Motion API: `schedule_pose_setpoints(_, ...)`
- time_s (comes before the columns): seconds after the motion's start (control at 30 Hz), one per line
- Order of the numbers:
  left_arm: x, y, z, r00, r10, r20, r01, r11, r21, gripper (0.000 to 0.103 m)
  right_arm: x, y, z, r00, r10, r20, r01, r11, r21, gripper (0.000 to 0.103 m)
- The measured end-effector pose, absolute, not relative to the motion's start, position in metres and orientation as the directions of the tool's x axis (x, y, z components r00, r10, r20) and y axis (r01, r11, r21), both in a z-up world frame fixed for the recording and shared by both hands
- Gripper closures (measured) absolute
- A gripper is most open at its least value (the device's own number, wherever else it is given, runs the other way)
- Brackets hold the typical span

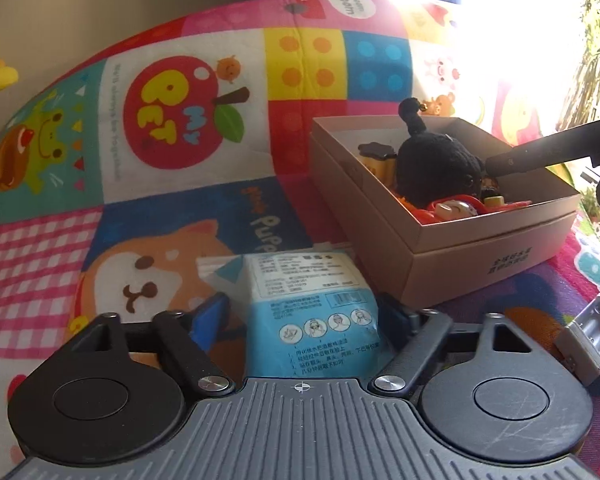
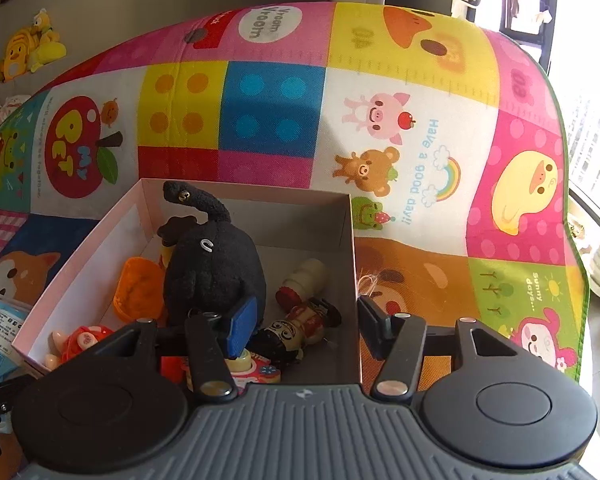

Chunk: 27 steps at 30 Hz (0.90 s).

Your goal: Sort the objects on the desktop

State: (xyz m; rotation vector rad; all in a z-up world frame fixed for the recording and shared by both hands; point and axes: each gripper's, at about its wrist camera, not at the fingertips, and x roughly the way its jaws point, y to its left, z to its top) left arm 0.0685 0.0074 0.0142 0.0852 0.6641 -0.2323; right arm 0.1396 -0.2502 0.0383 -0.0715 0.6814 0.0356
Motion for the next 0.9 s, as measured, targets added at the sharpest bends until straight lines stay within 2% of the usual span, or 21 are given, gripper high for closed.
schedule_pose_setpoints(0.03, 0.067, 0.012, 0.014, 0.758, -0.197, -0.622, 0.238, 0.971, -0.017, 0.037, 0.140, -0.247, 0.038, 0.777, 0.018, -0.629, -0.066, 0.996, -0.053, 0.046)
schedule_pose_setpoints(0.13, 0.055, 0.025, 0.014, 0.770, -0.181, -0.612, 0.213, 0.977, -0.021, 0.040, 0.142, -0.235, 0.037, 0.781, 0.044, -0.623, -0.096, 0.994, -0.050, 0.043)
schedule_pose_setpoints(0.37, 0.020, 0.045, 0.016, 0.757, -0.208, -0.620, 0.186, 0.977, -0.101, 0.041, 0.130, -0.226, 0.038, 0.782, 0.136, -0.609, -0.178, 0.984, -0.009, 0.037)
schedule_pose_setpoints(0.4, 0.013, 0.043, 0.016, 0.755, -0.221, -0.618, 0.194, 0.975, -0.111, 0.040, 0.124, -0.231, 0.041, 0.782, 0.141, -0.607, -0.176, 0.984, 0.001, 0.033)
schedule_pose_setpoints(0.43, 0.008, 0.041, 0.017, 0.754, -0.232, -0.615, 0.202, 0.972, -0.119, 0.039, 0.116, -0.236, 0.043, 0.787, 0.139, -0.601, -0.171, 0.985, 0.004, 0.025)
schedule_pose_setpoints(0.53, -0.004, 0.033, 0.017, 0.752, -0.260, -0.606, 0.215, 0.965, -0.146, 0.035, 0.081, -0.254, 0.051, 0.811, 0.123, -0.572, -0.161, 0.987, -0.016, 0.015)
schedule_pose_setpoints(0.63, -0.010, 0.025, 0.017, 0.753, -0.271, -0.600, 0.220, 0.962, -0.159, 0.034, 0.043, -0.269, 0.051, 0.799, 0.132, -0.587, -0.179, 0.984, -0.023, 0.005)
schedule_pose_setpoints(0.73, -0.018, 0.021, 0.016, 0.743, -0.297, -0.600, 0.234, 0.955, -0.183, 0.034, 0.009, -0.274, 0.042, 0.775, 0.167, -0.610, -0.226, 0.974, -0.021, 0.003)
schedule_pose_setpoints(0.9, -0.032, 0.015, 0.017, 0.741, -0.280, -0.610, 0.243, 0.959, -0.145, 0.037, -0.022, -0.255, 0.015, 0.740, 0.193, -0.645, -0.299, 0.952, -0.059, 0.002)
